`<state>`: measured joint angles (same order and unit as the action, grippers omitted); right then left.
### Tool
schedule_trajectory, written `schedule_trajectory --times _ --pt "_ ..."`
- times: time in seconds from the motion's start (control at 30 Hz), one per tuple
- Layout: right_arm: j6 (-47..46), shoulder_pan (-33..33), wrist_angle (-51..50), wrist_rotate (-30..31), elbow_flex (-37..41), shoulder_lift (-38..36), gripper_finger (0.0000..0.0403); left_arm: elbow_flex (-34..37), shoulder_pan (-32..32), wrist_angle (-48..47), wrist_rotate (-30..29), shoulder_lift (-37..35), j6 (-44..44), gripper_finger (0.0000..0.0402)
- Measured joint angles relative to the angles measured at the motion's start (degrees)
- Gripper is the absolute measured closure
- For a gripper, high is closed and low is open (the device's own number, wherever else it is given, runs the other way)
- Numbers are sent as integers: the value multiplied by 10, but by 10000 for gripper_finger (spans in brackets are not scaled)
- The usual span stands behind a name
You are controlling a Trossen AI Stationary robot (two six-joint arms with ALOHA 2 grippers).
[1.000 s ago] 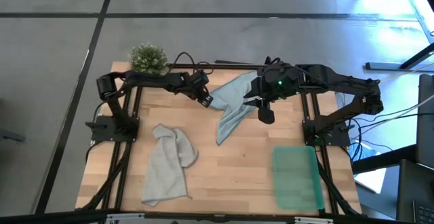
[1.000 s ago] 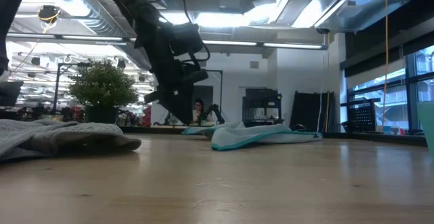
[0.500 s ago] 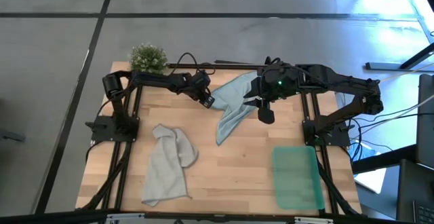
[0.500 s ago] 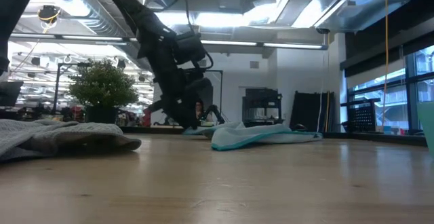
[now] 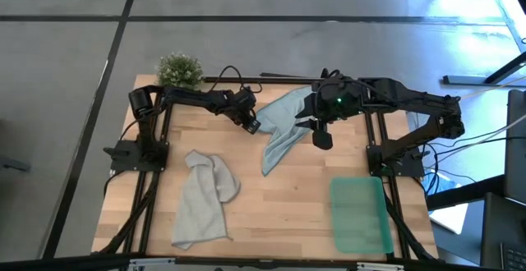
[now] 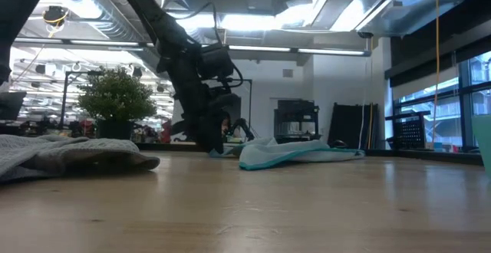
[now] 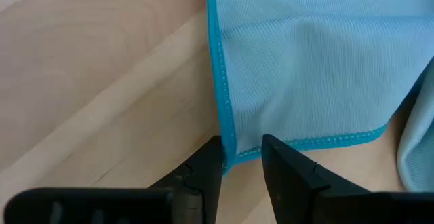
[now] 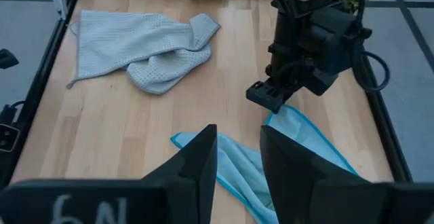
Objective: Roll microfiber towels into tight, uniform cylinder then place into a basket
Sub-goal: Fold the blue towel
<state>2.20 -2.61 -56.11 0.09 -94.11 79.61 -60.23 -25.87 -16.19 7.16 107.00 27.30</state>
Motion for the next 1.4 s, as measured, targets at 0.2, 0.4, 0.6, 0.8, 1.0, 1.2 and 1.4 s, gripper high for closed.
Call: schedule_trajectory --times 0.2,0.4,0.6,0.8,1.0,1.2,1.4 --pt "11 0 -1 3 0 0 289 0 0 -1 -1 1 -10 364" --pt "11 0 -1 4 0 0 289 0 0 -9 10 -6 -22 397" --pt "10 0 4 4 28 0 289 1 2 -66 11 -55 -24 399" --pt "-31 0 56 -11 122 1 289 0 3 -153 6 -130 -24 400" --pt "-36 0 147 -62 232 1 289 0 25 -264 4 -192 -17 401" --pt "-26 2 252 -95 346 1 289 0 73 -334 4 -217 25 401" --pt "-18 36 390 -195 448 6 289 1 117 -344 -6 -216 40 401"
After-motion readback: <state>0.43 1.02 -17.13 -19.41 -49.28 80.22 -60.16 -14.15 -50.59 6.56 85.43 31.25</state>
